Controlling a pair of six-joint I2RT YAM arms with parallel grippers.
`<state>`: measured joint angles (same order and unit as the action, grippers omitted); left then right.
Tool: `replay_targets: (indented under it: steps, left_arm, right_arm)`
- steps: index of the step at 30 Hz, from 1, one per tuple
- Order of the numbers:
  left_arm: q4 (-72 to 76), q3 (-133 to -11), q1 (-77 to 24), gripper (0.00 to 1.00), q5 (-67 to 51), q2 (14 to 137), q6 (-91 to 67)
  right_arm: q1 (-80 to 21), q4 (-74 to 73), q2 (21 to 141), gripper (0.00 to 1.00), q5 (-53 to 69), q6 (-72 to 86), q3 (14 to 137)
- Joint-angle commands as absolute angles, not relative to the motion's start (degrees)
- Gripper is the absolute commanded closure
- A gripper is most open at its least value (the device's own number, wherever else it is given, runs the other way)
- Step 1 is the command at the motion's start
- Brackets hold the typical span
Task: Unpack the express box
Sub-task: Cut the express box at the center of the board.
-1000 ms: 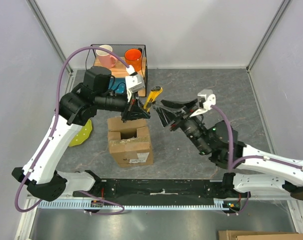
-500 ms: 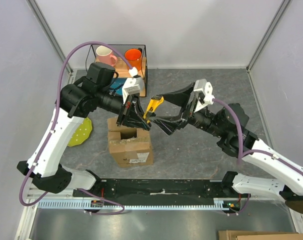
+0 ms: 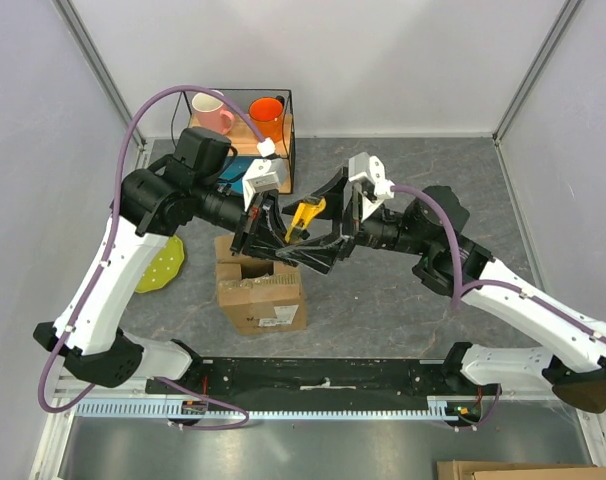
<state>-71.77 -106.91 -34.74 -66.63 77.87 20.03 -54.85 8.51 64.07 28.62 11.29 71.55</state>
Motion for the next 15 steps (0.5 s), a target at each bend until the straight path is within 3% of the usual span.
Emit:
replay_targets:
  steps: [1, 5, 8, 11, 12, 14, 15]
  left_arm:
    - [-72.3, -105.8, -34.8, 0.98, -69.3, 76.0, 21.6]
    - [-72.3, -104.4, -34.8, 0.98, -69.2, 75.1, 22.0]
    - [-73.0, -104.3, -34.8, 0.98, -68.7, 74.8, 22.6]
    - [-73.5, -104.2, -34.8, 0.98, -68.6, 74.2, 23.3]
    - [-73.4, -104.3, -34.8, 0.98, -68.3, 74.2, 23.6]
    - [-73.6, -104.8, -34.7, 0.89, -66.9, 73.8, 24.3]
    - [-73.6, -105.0, -34.7, 0.71, -65.8, 73.7, 24.7]
  right_arm:
    - [-54.6, 9.9, 66.3, 0.22, 31.7, 12.2, 76.3]
    - [-54.4, 9.8, 68.1, 0.32, 32.0, 11.9, 78.7]
    - [-53.5, 9.2, 68.9, 0.48, 33.3, 12.3, 80.2]
    - [-52.5, 8.0, 69.6, 0.81, 35.3, 12.9, 81.0]
    - [-52.1, 7.5, 69.7, 1.0, 35.8, 13.3, 81.0]
    - [-51.1, 6.2, 69.2, 1.0, 36.6, 13.5, 80.3]
    - [-50.4, 5.8, 68.7, 1.0, 36.6, 13.8, 79.8]
